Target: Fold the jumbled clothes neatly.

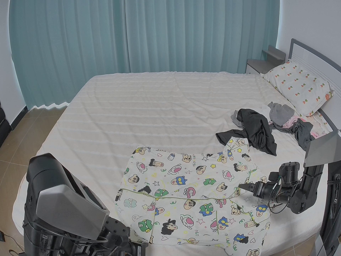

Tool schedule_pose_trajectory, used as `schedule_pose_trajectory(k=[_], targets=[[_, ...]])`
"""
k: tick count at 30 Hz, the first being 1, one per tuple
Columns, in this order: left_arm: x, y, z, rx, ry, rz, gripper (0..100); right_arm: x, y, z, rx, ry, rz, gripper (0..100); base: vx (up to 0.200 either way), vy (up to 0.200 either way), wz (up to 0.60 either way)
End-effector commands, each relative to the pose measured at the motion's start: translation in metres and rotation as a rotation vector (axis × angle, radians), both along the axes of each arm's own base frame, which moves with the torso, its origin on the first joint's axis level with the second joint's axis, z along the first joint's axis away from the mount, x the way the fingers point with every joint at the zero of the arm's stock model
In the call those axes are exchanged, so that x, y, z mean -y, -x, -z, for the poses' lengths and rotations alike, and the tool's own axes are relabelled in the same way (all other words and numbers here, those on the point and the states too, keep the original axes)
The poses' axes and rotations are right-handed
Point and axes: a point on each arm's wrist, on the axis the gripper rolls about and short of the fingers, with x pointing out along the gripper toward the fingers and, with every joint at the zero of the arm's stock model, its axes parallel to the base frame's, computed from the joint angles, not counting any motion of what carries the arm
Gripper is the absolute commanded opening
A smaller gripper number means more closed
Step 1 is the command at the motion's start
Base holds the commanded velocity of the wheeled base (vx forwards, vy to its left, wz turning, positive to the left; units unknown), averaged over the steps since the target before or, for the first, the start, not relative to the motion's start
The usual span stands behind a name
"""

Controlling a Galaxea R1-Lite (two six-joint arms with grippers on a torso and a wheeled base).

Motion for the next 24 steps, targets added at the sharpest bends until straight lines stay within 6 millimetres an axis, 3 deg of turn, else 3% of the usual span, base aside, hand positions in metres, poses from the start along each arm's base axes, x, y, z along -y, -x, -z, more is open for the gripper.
schedule_pose_trajectory(k=[1, 10, 18, 24], targets=[[-0.001, 0.006, 0.003, -0.021, -0.025, 0.019, 100, 0.0, 0.0, 0.0, -0.001, 0.0, -0.001, 100, 0.0, 0.0, 0.0], [0.001, 0.007, 0.002, -0.017, -0.021, 0.005, 100, 0.0, 0.0, 0.0, 0.001, 0.0, -0.001, 100, 0.0, 0.0, 0.0], [0.0, 0.004, -0.003, -0.003, 0.025, -0.178, 100, -0.001, 0.0, 0.0, 0.001, 0.001, -0.003, 100, 0.0, 0.0, 0.0], [0.004, -0.005, -0.019, 0.061, 0.141, -0.322, 100, -0.001, 0.0, 0.0, 0.0, 0.001, -0.003, 100, 0.0, 0.0, 0.0]])
